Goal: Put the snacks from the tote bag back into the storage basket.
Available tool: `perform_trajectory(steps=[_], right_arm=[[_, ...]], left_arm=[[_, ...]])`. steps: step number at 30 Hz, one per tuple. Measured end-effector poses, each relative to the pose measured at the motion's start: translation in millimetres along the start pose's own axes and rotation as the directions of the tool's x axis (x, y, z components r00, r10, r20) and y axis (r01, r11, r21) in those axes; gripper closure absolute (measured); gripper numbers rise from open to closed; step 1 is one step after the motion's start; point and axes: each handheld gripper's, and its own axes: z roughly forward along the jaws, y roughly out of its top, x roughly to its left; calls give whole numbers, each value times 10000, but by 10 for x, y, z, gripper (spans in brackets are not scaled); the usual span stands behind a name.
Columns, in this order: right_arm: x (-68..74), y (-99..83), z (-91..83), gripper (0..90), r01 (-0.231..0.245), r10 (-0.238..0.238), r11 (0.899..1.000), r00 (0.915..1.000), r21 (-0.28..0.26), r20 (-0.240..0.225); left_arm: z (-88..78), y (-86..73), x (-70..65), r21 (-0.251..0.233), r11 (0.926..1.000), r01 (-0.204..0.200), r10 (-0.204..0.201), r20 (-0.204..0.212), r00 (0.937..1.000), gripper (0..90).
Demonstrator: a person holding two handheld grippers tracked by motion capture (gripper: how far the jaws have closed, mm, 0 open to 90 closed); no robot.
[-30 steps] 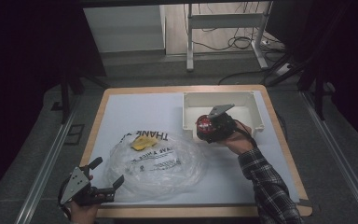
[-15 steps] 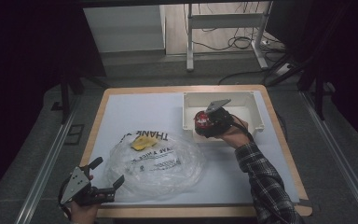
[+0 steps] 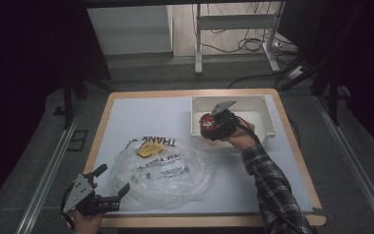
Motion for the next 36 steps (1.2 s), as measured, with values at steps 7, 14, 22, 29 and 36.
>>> perform_trajectory(steps=[7,14,22,29,36], right_arm=[[-66,1,106,259,36,-35,10000,9999,52,-111],[-91,7,186,259,106,-105,9999,9998,102,-152],[-134,4,305,259,165,-161,9998,9996,139,-244],[-166,-9,388,259,181,-175,9997,9993,175,-344],[-182,-29,463,259,180,-168,9995,9988,249,-471]], left_arm=[[1,0,-1,6,10000,-3,3,8,10000,0],[-2,1,2,-15,10000,5,-5,6,10000,0],[-3,1,2,-22,10000,5,-5,10,10000,0],[-2,1,2,-20,10000,-3,3,9,10000,0],[-3,1,2,-21,10000,-6,6,7,10000,0]])
